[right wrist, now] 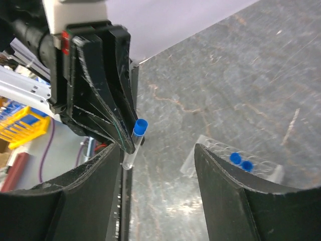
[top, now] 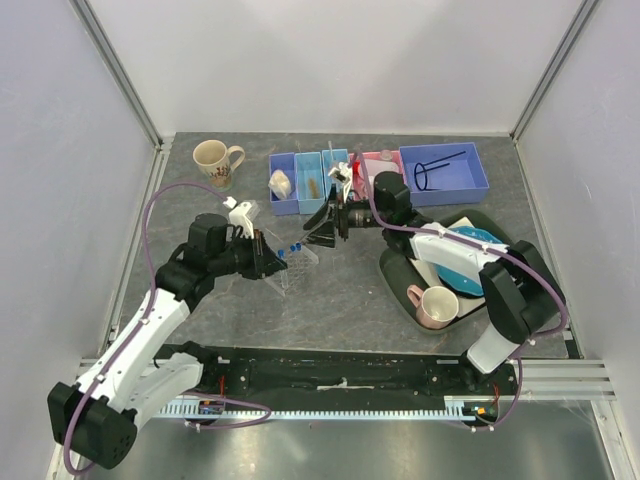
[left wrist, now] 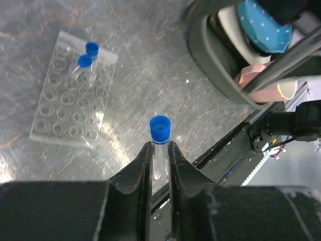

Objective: Organize the chemistry lab equipment

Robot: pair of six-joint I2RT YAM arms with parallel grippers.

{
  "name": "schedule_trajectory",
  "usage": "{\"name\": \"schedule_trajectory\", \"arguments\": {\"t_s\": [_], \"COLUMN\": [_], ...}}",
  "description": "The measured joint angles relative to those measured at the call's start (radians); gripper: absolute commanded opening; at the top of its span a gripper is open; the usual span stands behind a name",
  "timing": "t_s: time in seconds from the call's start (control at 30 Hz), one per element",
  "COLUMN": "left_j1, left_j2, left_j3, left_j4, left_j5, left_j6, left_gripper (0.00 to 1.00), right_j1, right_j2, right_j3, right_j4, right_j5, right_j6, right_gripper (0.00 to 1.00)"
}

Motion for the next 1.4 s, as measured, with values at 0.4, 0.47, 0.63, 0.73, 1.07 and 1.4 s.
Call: {"name": "schedule_trajectory", "arguments": {"t_s": [0.4, 0.47, 0.63, 0.73, 1.07, 1.4], "left_j1": [-0.018, -0.019, -0.025, -0.032, -0.058, -0.064], "left_j2": [-0.042, -0.042, -0.042, -0.038, -0.03, -0.034], "left_j3": [-0.001, -0.001, -0.001, -0.001, 0.0, 0.011], "left_j4": [0.085, 0.087, 0.087, 0.087, 0.083, 0.047], "left_j5": [0.0, 0.0, 0.004, 0.016, 0.019, -0.041], "left_j6": [0.024, 0.026, 0.026, 0.026, 0.026, 0.04], "left_gripper": [0.05, 0.05, 0.06, 0.05, 0.05, 0.07], "right_j1": [0.107, 0.107, 0.114, 0.121, 0.142, 0.168], "right_j2": [0.029, 0.029, 0.038, 0.051, 0.061, 0.078], "right_j3": [0.019, 0.019, 0.022, 0.027, 0.038, 0.081], "right_j4": [-0.01, -0.014, -0.021, -0.027, -0.056, -0.102], "right_j5": [0.103, 0.113, 0.125, 0.13, 0.136, 0.14], "right_j6": [0.221, 0.234, 0.246, 0.249, 0.241, 0.193], "right_gripper": [0.63, 0.63, 0.58, 0.57, 0.43, 0.14]}}
